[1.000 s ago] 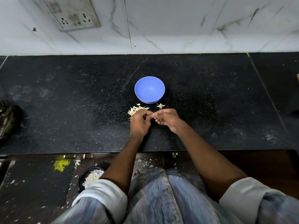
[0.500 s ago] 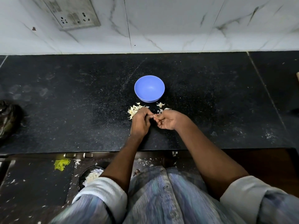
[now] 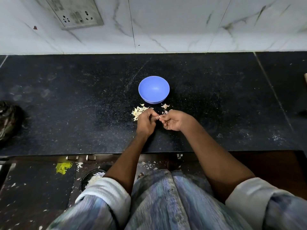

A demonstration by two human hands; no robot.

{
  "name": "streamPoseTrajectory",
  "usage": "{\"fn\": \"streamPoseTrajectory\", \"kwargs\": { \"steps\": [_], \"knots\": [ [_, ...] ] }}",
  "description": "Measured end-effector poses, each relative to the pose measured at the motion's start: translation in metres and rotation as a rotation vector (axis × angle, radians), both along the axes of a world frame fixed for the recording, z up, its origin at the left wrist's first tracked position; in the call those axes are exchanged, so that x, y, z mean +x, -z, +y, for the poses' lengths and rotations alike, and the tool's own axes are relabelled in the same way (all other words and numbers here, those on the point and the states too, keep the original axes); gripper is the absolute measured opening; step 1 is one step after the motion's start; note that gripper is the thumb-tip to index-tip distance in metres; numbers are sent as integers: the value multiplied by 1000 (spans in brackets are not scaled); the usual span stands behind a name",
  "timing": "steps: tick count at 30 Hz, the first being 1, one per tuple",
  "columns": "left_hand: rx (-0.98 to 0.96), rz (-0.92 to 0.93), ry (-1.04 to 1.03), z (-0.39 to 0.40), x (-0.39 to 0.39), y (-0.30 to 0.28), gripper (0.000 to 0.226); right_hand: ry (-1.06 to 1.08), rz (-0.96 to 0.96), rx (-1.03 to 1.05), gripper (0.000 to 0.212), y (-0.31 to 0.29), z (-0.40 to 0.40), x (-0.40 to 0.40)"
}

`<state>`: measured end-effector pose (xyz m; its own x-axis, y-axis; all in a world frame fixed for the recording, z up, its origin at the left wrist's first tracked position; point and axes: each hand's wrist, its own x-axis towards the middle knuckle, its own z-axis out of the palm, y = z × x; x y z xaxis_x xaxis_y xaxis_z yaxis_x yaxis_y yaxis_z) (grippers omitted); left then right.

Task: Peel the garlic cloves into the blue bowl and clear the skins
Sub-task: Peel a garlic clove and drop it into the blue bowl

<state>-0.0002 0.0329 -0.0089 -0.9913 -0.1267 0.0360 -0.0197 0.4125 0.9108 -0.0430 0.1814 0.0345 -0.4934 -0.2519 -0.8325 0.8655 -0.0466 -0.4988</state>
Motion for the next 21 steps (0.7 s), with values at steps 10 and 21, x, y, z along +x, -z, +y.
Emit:
{"fn": "streamPoseTrajectory", "kwargs": {
  "steps": [10, 21],
  "knots": [
    [88, -99, -60, -1, -14, -8, 24, 11, 493, 114, 19, 4, -5, 3],
    [86, -128, 8, -8, -17, 4, 28, -7, 242, 70, 23, 0, -8, -6]
  ]
}}
